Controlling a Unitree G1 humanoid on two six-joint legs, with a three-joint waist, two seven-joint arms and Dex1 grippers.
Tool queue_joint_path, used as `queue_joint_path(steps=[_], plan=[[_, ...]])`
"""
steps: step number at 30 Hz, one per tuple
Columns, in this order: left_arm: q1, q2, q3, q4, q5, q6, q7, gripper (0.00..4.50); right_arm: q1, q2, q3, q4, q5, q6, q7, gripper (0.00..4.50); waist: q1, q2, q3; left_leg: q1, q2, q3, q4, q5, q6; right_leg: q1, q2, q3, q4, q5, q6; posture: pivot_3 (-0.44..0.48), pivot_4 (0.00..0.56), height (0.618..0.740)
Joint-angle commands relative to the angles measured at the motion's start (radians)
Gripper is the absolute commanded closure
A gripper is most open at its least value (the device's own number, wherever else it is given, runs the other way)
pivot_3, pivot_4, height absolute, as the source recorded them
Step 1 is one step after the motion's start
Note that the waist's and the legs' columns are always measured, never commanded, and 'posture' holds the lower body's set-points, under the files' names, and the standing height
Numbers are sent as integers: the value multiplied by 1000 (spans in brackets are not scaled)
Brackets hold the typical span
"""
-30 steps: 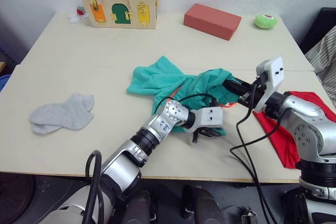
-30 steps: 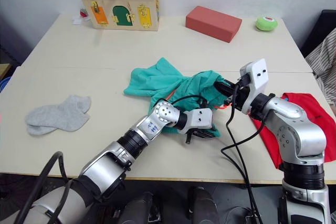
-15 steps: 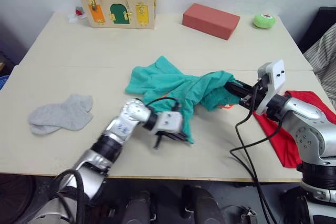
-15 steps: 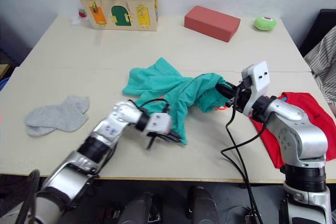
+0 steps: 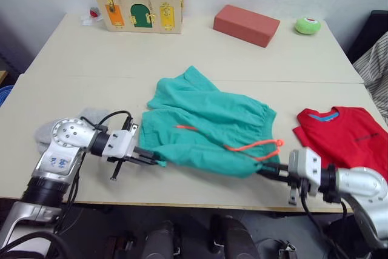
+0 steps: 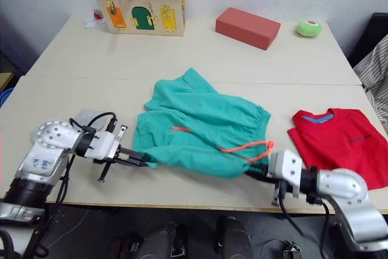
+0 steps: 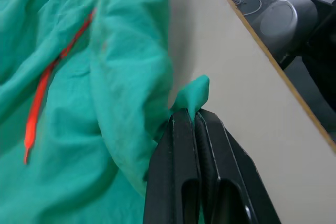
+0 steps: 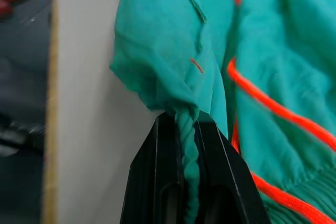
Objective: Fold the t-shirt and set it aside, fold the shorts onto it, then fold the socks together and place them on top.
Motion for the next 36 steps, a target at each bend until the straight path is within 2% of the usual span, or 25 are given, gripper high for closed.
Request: queue_joint_path(steps=[1,5,7,9,10,14,16,20,22,25,28,33,36], plan=[[81,18,65,-58,-17,10,57,4476,38,11,11,0,-55,-71,-27,4500,-2,0,0,1,0,0,0,0,0,0,0,1,0,0,0,0,150,740],[189,23,115,-82,-17,29,115,4476,54,31,22,7,-74,-74,-70,4500,-2,0,0,1,2,0,0,-1,-3,-1,0,1,1,-1,-2,0,150,740],[233,41,127,-113,-29,75,125,4476,57,41,23,4,-68,-70,-82,4500,-1,0,0,1,2,-1,0,-1,-3,-1,0,1,2,-1,-2,0,150,740],[281,37,171,-197,-60,184,209,4476,52,49,34,3,-59,-64,-85,4500,-1,0,0,1,2,-1,0,-2,-3,0,0,1,1,-1,-2,0,150,740],[300,39,185,-233,-71,217,234,4055,48,51,38,2,-58,-62,-86,4500,0,0,0,1,2,-1,0,-2,-3,0,-1,1,1,-1,-2,0,150,740],[378,24,259,-352,-119,320,327,3081,40,55,44,-2,-48,-53,-91,4500,0,0,0,1,2,-2,0,-2,-3,0,-1,1,1,-1,-2,0,150,740],[419,22,299,-407,-147,390,378,2429,40,54,46,-5,-43,-51,-90,4500,0,0,0,1,2,-2,0,-3,-3,0,-1,1,1,-2,-3,0,150,740],[594,-3,417,-610,-281,604,507,1263,38,59,47,-11,-29,-43,-98,4500,-5,0,0,3,3,-1,-1,-4,-5,0,-1,1,1,-2,-4,0,150,740],[657,-10,458,-682,-324,655,535,670,37,58,54,-11,-26,-43,-97,4500,-1,0,0,3,3,-1,-1,-5,-5,1,-1,1,2,-3,-5,0,150,740],[718,-10,477,-727,-296,662,557,37,38,58,60,-9,-20,-44,-95,4500,3,-1,-1,4,3,-1,-1,-5,-6,1,-1,1,2,-3,-5,0,150,740],[729,-38,461,-745,-262,676,634,37,35,58,72,-1,-17,-54,-85,4500,7,0,-1,4,2,-2,-1,-7,-9,1,-1,1,2,-3,-6,0,150,740],[725,-49,333,-723,-39,537,702,37,20,70,75,7,-10,-51,-87,4500,4,0,-1,4,2,-1,-1,-7,-9,1,0,1,2,-3,-6,0,150,740],[692,-64,276,-677,40,511,751,37,19,73,79,9,-13,-52,-83,4500,4,0,-1,4,3,-1,-1,-7,-9,1,0,1,2,-4,-6,0,150,740]])
